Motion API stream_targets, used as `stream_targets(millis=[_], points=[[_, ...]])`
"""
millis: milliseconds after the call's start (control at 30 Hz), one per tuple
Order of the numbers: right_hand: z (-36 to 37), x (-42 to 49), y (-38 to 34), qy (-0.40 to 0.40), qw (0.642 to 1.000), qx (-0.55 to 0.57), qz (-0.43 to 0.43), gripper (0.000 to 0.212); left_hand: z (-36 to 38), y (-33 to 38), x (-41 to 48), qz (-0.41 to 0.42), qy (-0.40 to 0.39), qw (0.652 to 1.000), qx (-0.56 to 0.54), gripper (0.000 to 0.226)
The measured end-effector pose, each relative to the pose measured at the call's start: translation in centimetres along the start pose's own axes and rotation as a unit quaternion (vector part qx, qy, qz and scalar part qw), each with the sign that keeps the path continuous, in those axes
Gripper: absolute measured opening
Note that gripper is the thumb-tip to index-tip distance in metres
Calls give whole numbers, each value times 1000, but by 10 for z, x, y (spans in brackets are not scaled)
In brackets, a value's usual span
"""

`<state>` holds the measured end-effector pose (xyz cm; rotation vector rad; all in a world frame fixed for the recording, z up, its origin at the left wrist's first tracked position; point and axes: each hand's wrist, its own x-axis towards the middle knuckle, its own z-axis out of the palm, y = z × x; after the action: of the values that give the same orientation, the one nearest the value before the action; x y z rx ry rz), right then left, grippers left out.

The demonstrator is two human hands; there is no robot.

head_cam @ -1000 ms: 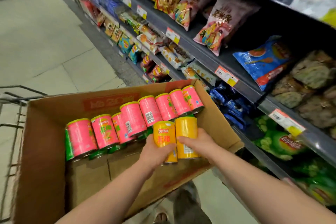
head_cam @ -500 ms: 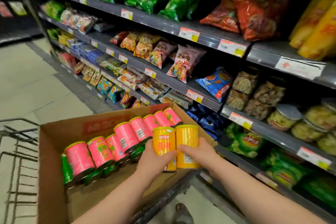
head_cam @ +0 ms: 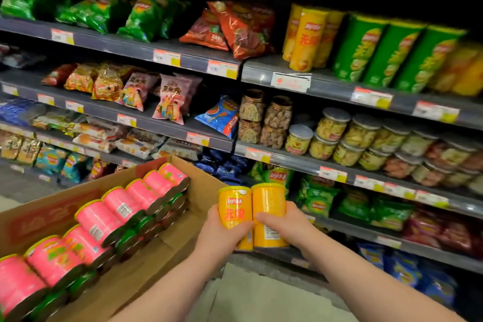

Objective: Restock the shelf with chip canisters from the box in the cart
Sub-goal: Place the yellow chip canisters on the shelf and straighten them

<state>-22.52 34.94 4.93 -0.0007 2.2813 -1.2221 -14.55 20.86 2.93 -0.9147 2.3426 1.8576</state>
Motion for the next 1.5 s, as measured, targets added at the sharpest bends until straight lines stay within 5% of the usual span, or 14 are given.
stream_targets(millis=[300, 500, 767, 933, 1233, 1500], points=[[-121, -51, 80, 87, 994, 62, 33, 63, 128, 46, -45, 29, -103, 993, 59, 91], [-198, -89, 138, 131, 985, 99, 57, 67, 216, 66, -84, 60, -133, 986, 80, 59], [-275, -122, 193, 145, 980, 132, 35, 59, 304, 84, -123, 85, -157, 980, 83, 62], [-304, -125, 213, 148, 978, 147, 18, 40, 334, 94, -137, 95, -148, 980, 97, 70], [-331, -114, 223, 158, 970, 181, 28, 77, 359, 120, -134, 102, -163, 976, 105, 64], [-373, -99, 210, 211, 960, 181, 18, 55, 392, 152, -100, 115, -207, 968, 84, 75]])
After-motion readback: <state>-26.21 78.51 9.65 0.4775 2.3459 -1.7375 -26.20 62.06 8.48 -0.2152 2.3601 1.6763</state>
